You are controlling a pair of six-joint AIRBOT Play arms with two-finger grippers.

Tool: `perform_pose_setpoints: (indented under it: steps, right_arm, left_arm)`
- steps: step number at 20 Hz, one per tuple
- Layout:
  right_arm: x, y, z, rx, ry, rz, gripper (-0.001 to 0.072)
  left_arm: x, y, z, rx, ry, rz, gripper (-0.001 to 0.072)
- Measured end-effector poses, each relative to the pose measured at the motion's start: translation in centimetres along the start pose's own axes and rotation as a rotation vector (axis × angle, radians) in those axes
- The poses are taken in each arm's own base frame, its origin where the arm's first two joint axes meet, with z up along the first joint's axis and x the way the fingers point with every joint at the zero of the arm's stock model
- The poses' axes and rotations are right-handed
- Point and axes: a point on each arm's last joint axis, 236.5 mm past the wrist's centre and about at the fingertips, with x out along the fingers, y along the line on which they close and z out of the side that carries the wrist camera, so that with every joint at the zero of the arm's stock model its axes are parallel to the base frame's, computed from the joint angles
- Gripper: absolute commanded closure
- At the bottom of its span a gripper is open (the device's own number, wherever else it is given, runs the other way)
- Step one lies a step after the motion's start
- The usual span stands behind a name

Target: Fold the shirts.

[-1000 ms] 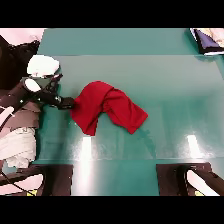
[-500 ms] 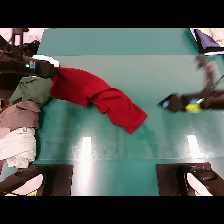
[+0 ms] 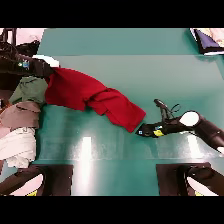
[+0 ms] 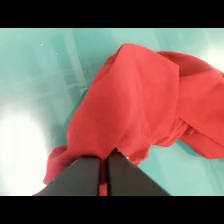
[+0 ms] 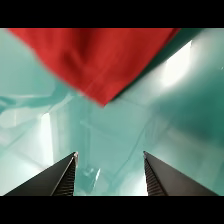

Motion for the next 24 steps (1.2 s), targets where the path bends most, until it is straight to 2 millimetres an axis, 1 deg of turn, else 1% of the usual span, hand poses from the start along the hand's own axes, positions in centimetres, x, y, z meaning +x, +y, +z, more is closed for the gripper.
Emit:
perform_pose_setpoints:
  steps: [3, 6, 8, 9, 10, 12, 13, 14, 15, 16, 17, 18, 20, 21, 23, 24]
  right_arm:
    - [1.7, 0.0, 0.9, 0.050, -0.028, 0.009, 0.0230]
    - [2.3, 0.5, 2.6, 0.080, -0.071, 0.027, 0.0235]
    - [2.6, 0.7, 3.9, 0.080, -0.099, 0.026, 0.0330]
    - [2.7, 0.8, 4.7, 0.077, -0.110, 0.023, 0.0618]
    - [2.9, 0.8, 5.2, 0.074, -0.114, 0.019, 0.0695]
    - [2.8, 1.7, 6.2, 0.053, -0.120, 0.031, 0.0696]
    - [2.4, 2.4, 6.4, 0.031, -0.117, 0.039, 0.0696]
    - [1.6, 3.4, 7.1, 0.007, -0.135, 0.057, 0.0696]
    - [0.3, 4.5, 7.9, -0.019, -0.164, 0.079, 0.0697]
    - [-1.7, 5.9, 9.1, -0.049, -0.214, 0.105, 0.0697]
    - [-4.4, 7.5, 10.5, -0.080, -0.284, 0.137, 0.0697]
    - [-7.3, 9.0, 11.9, -0.107, -0.359, 0.166, 0.0697]
    - [-14.8, 11.5, 14.5, -0.157, -0.541, 0.215, 0.0697]
    - [-19.0, 12.4, 15.4, -0.182, -0.636, 0.230, 0.0697]
    - [-27.3, 13.7, 16.1, -0.234, -0.823, 0.228, 0.0697]
    - [-31.0, 14.2, 15.8, -0.261, -0.904, 0.210, 0.0697]
  left_arm:
    - [0.0, -0.1, -0.2, 0.000, 0.009, -0.002, 0.0677]
    - [0.0, -0.1, -0.3, 0.000, 0.013, -0.003, 0.0677]
    - [0.0, -0.1, -0.4, 0.000, 0.015, -0.004, 0.0677]
    - [0.0, -0.1, -0.4, 0.000, 0.015, -0.004, 0.0677]
    - [0.0, -0.1, -0.4, 0.000, 0.015, -0.004, 0.0677]
    - [-0.1, -0.1, -0.3, 0.000, 0.014, -0.003, 0.0677]
    - [-0.2, -0.1, -0.2, 0.002, 0.009, -0.003, 0.0677]
    - [-0.5, -0.2, 0.2, 0.006, -0.001, -0.001, 0.0677]
    - [-1.0, -0.3, 0.9, 0.012, -0.023, 0.002, 0.0677]
    - [-1.9, -0.5, 2.0, 0.022, -0.057, 0.006, 0.0677]
    - [-3.1, -0.8, 3.3, 0.036, -0.096, 0.011, 0.0677]
    - [-4.7, -1.2, 4.9, 0.054, -0.148, 0.017, 0.0677]
    - [-8.4, -2.2, 8.1, 0.095, -0.259, 0.029, 0.0677]
    - [-10.6, -2.9, 9.6, 0.117, -0.318, 0.035, 0.0677]
    - [-14.8, -4.2, 11.7, 0.158, -0.416, 0.044, 0.0677]
    - [-17.0, -5.0, 12.5, 0.174, -0.466, 0.048, 0.0677]
